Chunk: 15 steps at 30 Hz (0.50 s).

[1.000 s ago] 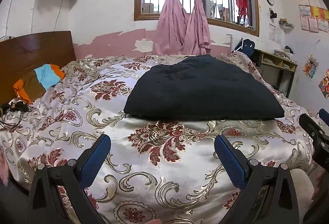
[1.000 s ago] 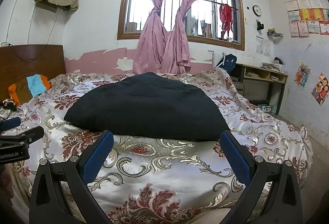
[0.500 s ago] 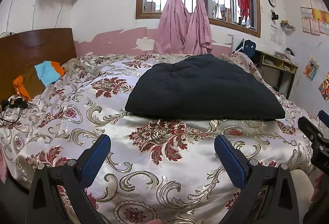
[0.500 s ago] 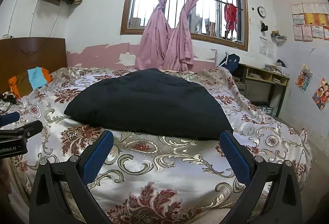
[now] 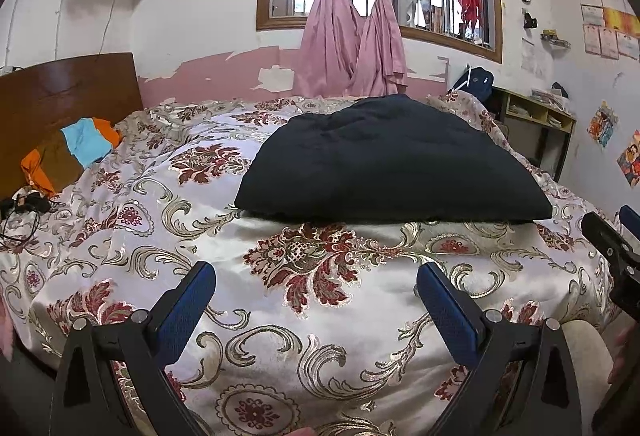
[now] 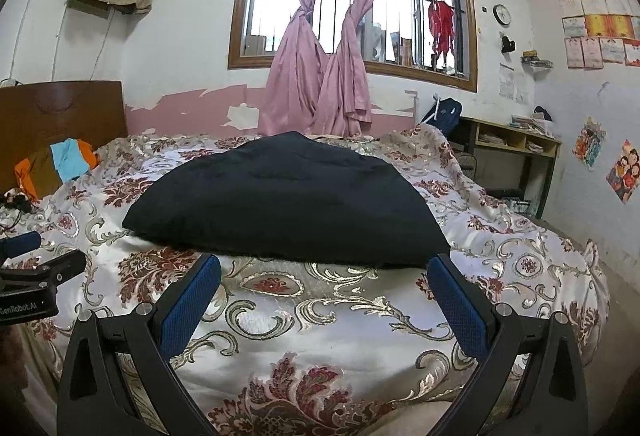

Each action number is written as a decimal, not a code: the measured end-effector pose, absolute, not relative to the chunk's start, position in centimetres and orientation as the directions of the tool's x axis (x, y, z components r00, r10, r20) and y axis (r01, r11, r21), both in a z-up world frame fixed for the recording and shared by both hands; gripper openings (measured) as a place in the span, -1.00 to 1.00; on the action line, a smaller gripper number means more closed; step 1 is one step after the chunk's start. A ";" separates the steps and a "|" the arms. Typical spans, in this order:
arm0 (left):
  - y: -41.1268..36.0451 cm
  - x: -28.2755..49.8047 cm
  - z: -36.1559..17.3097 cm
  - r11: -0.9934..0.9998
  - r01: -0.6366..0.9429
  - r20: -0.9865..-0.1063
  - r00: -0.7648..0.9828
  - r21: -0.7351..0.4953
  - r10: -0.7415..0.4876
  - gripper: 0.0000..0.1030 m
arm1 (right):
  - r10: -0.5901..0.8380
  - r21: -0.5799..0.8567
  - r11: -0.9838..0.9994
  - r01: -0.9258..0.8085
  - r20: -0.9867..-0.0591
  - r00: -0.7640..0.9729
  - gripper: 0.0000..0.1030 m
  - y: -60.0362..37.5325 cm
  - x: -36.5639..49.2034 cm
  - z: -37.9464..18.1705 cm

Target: Fold large clothes

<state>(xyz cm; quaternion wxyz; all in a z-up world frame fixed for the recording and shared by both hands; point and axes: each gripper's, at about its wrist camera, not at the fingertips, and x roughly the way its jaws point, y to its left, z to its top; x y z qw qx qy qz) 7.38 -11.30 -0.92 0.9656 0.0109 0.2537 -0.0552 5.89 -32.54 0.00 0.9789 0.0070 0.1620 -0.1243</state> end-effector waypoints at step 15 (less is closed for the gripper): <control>-11.5 7.6 -1.2 0.994 0.113 -0.499 0.861 -0.001 -0.098 0.97 | -0.239 -0.024 0.969 0.245 -0.342 0.909 0.97 -32.7 6.4 -0.4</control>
